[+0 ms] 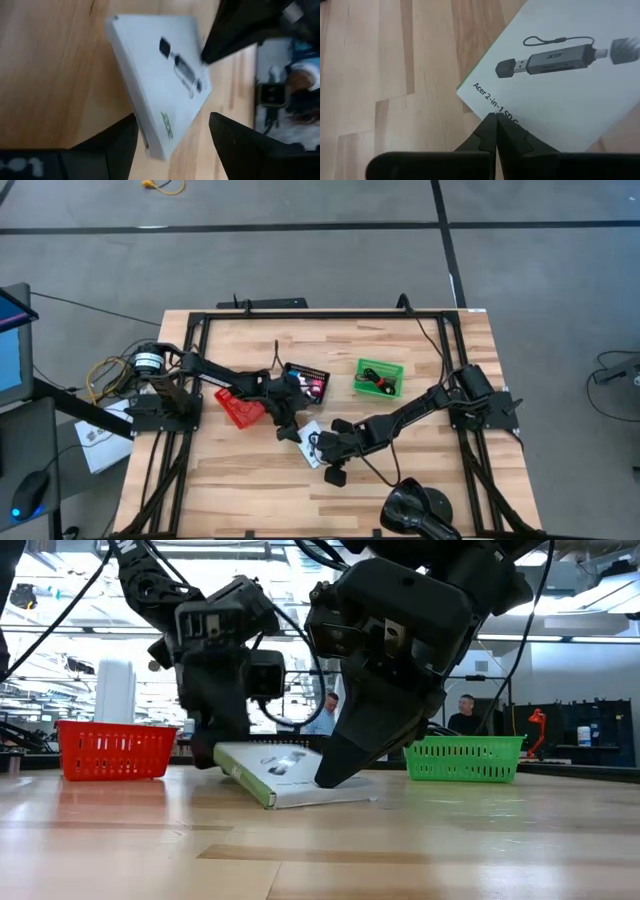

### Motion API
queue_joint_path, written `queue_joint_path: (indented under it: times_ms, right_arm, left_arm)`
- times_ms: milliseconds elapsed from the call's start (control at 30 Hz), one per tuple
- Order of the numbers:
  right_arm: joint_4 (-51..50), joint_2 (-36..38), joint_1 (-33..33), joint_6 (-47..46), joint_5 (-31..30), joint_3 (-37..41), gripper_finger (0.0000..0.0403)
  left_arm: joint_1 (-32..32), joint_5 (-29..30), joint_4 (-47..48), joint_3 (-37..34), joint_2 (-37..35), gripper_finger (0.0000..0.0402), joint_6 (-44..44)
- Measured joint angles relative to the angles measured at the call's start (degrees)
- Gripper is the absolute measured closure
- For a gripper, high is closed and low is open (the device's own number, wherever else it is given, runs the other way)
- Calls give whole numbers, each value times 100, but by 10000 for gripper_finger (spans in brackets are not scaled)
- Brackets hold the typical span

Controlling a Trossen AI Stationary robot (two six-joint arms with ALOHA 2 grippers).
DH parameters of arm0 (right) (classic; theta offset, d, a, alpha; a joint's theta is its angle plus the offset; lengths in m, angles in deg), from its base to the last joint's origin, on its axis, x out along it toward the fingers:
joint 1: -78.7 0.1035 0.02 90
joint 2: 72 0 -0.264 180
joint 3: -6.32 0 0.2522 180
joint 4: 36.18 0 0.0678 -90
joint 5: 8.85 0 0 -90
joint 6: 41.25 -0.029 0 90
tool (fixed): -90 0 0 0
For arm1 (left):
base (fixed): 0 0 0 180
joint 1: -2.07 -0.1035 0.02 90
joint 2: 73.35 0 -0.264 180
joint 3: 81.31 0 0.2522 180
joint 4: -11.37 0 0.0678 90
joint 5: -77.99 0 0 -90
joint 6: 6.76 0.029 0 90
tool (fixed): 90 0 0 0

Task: Pick and place items into bin
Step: Put the white card reader box into the red bin

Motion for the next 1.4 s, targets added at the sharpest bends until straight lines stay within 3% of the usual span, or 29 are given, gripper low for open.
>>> queue_joint_path:
  times_ms: [433, 600, 800, 933, 1033, 1200, 1400]
  right_arm:
    - [177, -11, -109, 26, -315, 9, 403]
    - [222, -16, -154, 199, -325, 13, 403]
    - [692, -50, -81, 745, -448, 33, 403]
    - [753, -24, 32, 620, -543, 27, 403]
    - [737, 71, 189, 453, -477, 22, 403]
    - [812, 587, 560, 413, -629, -5, 403]
    - [726, 1189, 851, 606, -1526, -15, 403]
  left_arm:
    - [154, -80, -762, 0, -2, 168, -139]
    - [153, 157, -734, 0, -4, 182, 241]
    - [152, 628, -608, 0, -4, 270, 554]
    - [149, 361, -728, 7, -18, 362, 549]
    - [147, 72, -764, 9, -43, 376, 306]
    - [121, -2, -562, 7, -680, 370, 152]
    - [19, 371, 840, 7, -2485, 375, 553]
